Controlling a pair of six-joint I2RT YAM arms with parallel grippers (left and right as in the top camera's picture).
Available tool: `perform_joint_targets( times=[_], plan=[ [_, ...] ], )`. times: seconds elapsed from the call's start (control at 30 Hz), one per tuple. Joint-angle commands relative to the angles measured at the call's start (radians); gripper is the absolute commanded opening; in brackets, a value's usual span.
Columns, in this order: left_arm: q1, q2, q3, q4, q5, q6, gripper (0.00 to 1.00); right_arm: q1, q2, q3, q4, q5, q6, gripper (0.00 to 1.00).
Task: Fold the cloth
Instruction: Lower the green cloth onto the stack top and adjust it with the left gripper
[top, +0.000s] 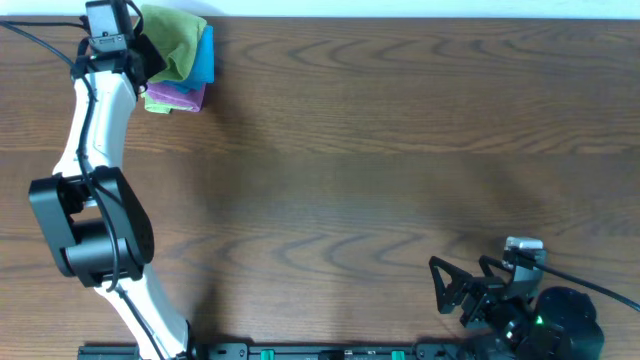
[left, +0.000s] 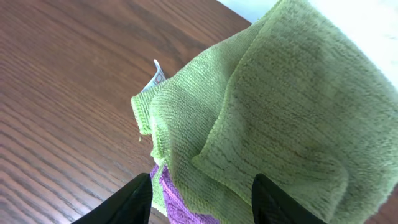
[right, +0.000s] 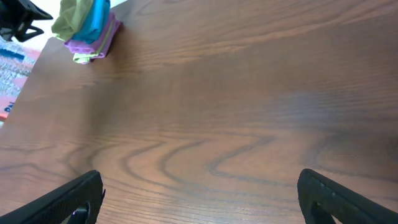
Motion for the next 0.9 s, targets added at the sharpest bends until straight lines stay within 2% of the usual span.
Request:
perform_joint_targets(
  times=[0.0, 0.13, 0.17, 0.23, 0.27, 0.43, 0.57, 0.87],
  plan=[
    [0.007, -0.026, 0.023, -0.014, -0.011, 0.023, 0.53, -0.008, -0.004, -0.004, -0.002, -0.005, 0.014, 0.99],
    [0.006, -0.042, 0.023, -0.013, -0.009, 0.023, 0.52, -0.008, -0.004, -0.004, -0.002, -0.005, 0.013, 0.99],
    [0.006, -0.043, 0.023, -0.004, 0.0, 0.023, 0.41, -0.008, -0.004, -0.004, -0.002, -0.005, 0.014, 0.99],
    [0.006, -0.044, 0.023, 0.021, 0.048, 0.022, 0.11, -0.008, -0.004, -0.004, -0.002, -0.005, 0.014, 0.99],
    [0.006, -0.044, 0.023, 0.038, 0.08, 0.017, 0.06, -0.008, -0.004, -0.004, -0.002, -0.005, 0.013, 0.99],
    [0.006, -0.032, 0.023, 0.121, 0.101, -0.055, 0.06, -0.008, -0.004, -0.004, -0.002, -0.005, 0.014, 0.99],
    [0.006, 0.001, 0.023, 0.176, 0.117, -0.066, 0.06, -0.008, -0.004, -0.004, -0.002, -0.005, 0.014, 0.99],
    [-0.003, 0.132, 0.023, 0.333, 0.177, -0.159, 0.06, -0.008, -0.004, -0.004, -0.002, -0.005, 0.014, 0.99]
  ],
)
